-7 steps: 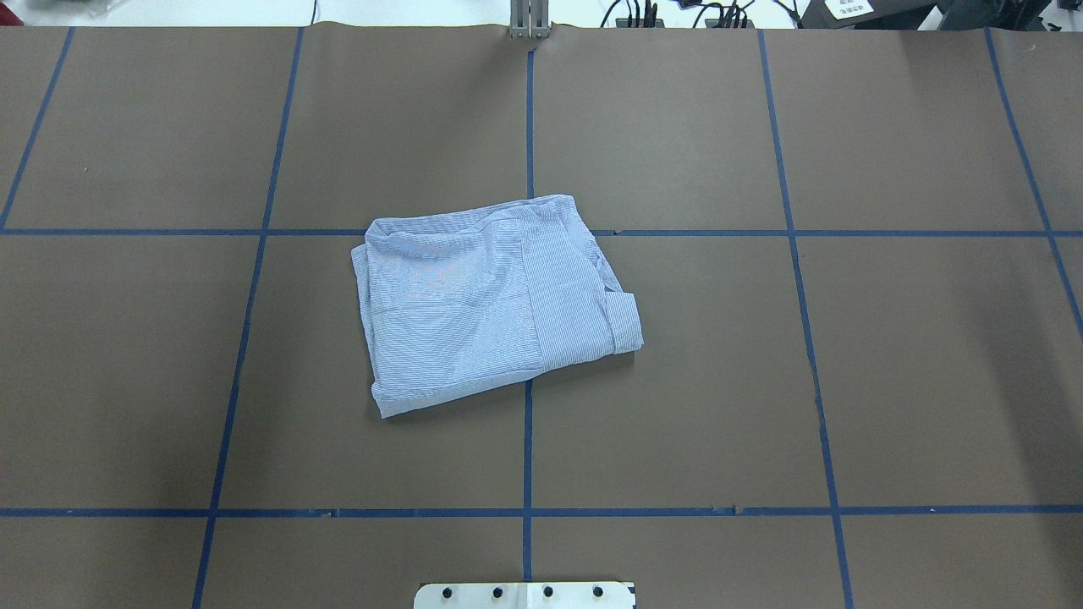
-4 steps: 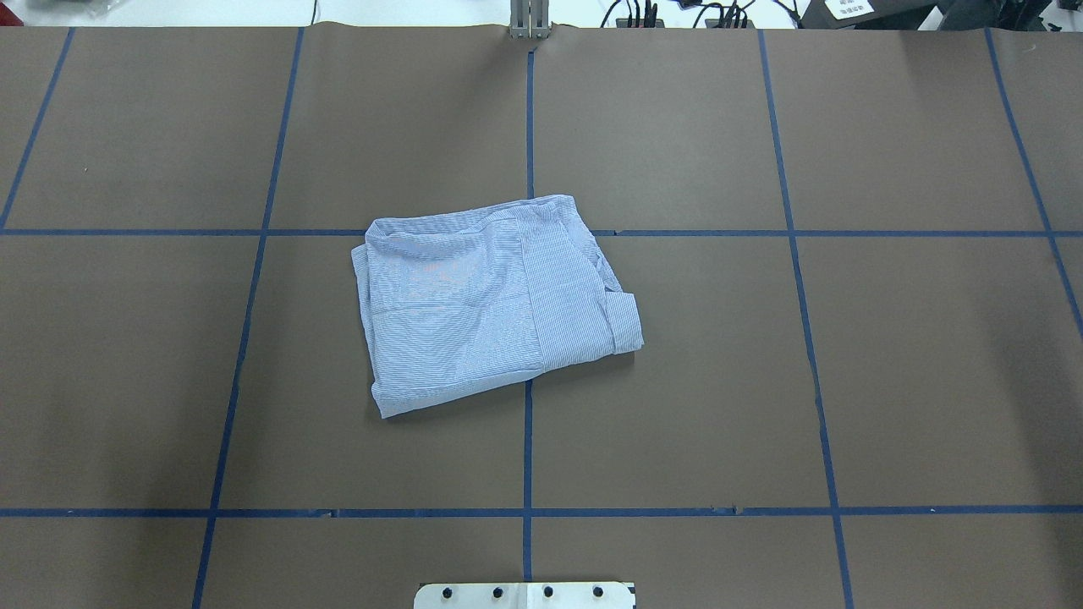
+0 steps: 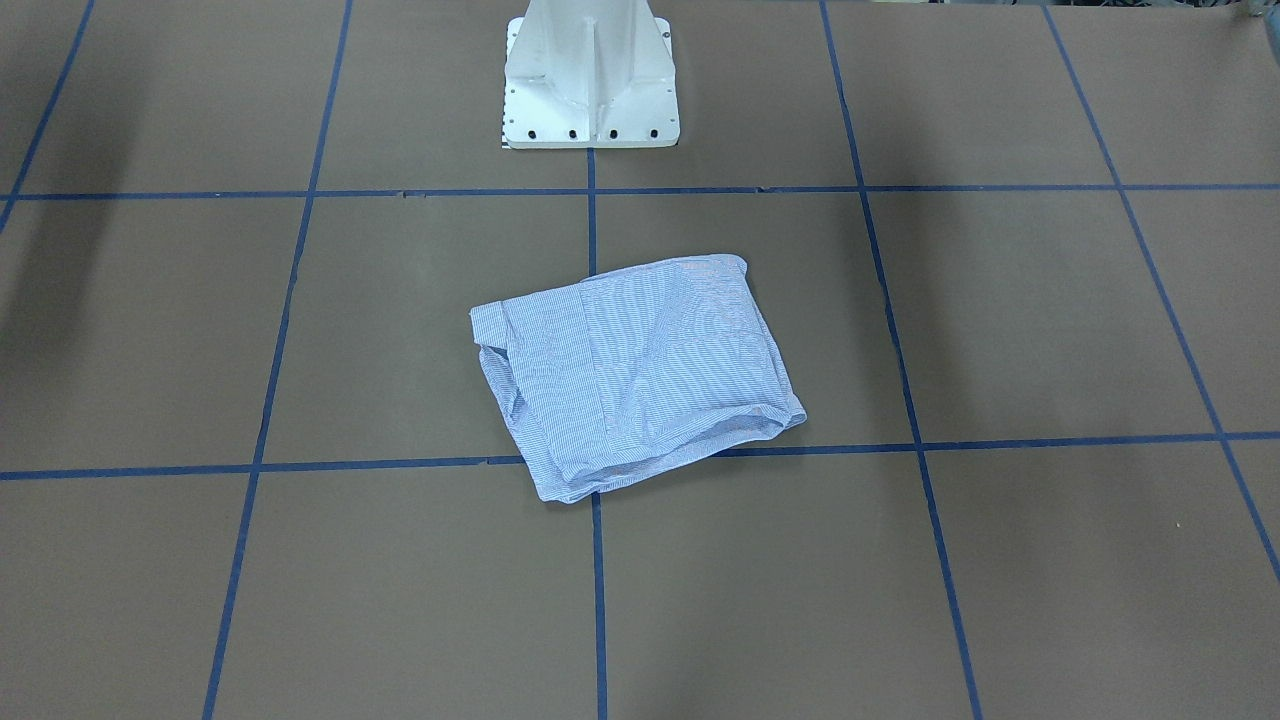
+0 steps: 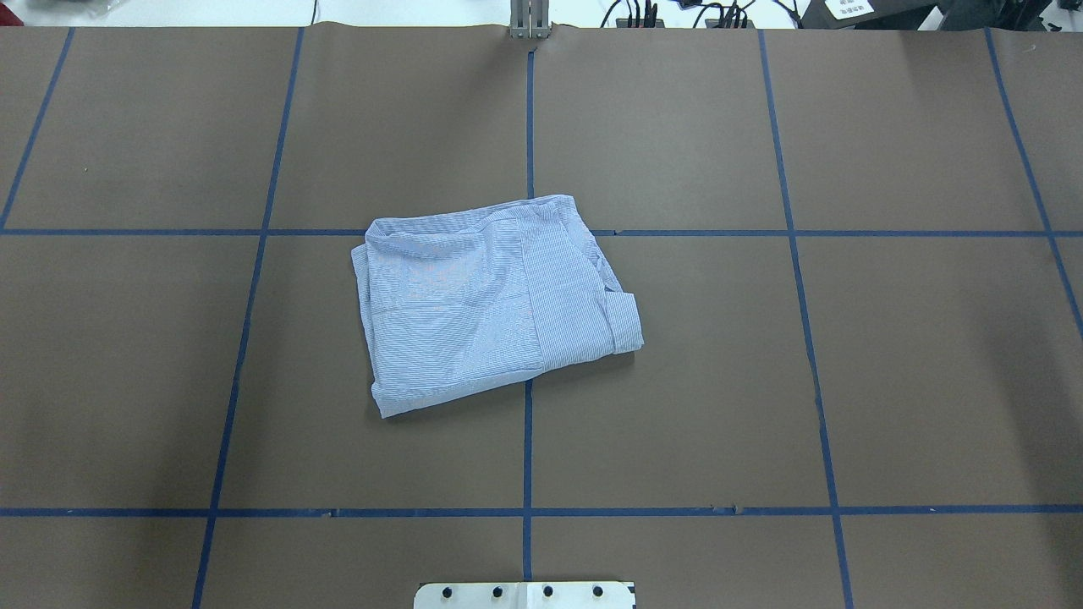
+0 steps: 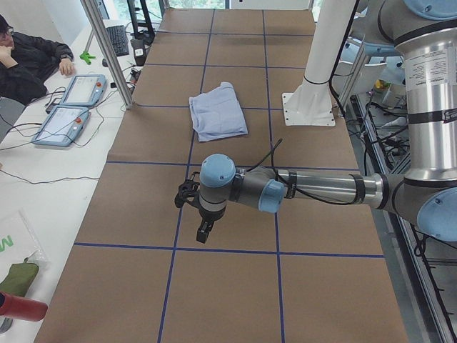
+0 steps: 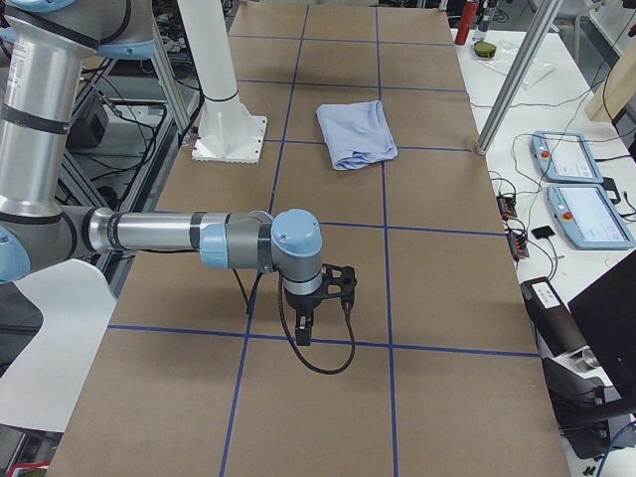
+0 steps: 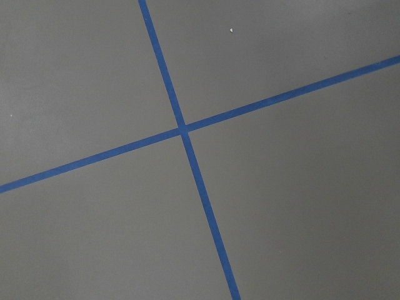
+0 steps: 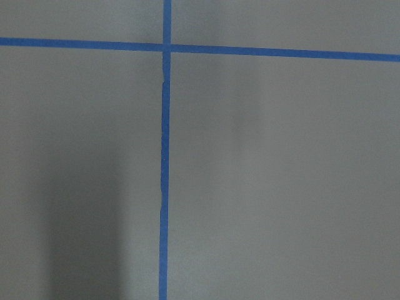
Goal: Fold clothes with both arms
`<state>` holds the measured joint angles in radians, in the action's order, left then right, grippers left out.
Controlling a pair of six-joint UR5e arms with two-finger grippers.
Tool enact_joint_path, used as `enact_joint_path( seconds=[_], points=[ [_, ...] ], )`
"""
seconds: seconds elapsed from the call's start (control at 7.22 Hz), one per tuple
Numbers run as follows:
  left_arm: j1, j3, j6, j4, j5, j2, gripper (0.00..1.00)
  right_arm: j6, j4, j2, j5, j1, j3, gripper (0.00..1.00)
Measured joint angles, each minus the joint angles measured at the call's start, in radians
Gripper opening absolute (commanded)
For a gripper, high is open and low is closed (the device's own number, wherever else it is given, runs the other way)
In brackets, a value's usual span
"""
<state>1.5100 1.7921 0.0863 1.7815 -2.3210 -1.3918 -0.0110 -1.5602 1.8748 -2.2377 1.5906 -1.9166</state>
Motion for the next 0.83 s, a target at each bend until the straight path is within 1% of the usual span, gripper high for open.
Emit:
enact_joint_path(
  seconds=[0.14, 0.42, 0.83],
  points=[
    [0.000, 0.001, 0.002, -0.013, -0.001, 0.001, 1.00, -0.043, 0.000, 0.000, -0.006, -0.003, 0.003, 1.00],
    [0.000, 0.000, -0.004, -0.041, -0.001, -0.002, 1.00, -0.074, -0.001, 0.001, -0.028, -0.005, 0.010, 1.00],
    [0.007, 0.002, -0.006, -0.175, -0.005, -0.028, 1.00, -0.075, 0.000, -0.004, -0.061, -0.005, 0.031, 1.00]
  ],
)
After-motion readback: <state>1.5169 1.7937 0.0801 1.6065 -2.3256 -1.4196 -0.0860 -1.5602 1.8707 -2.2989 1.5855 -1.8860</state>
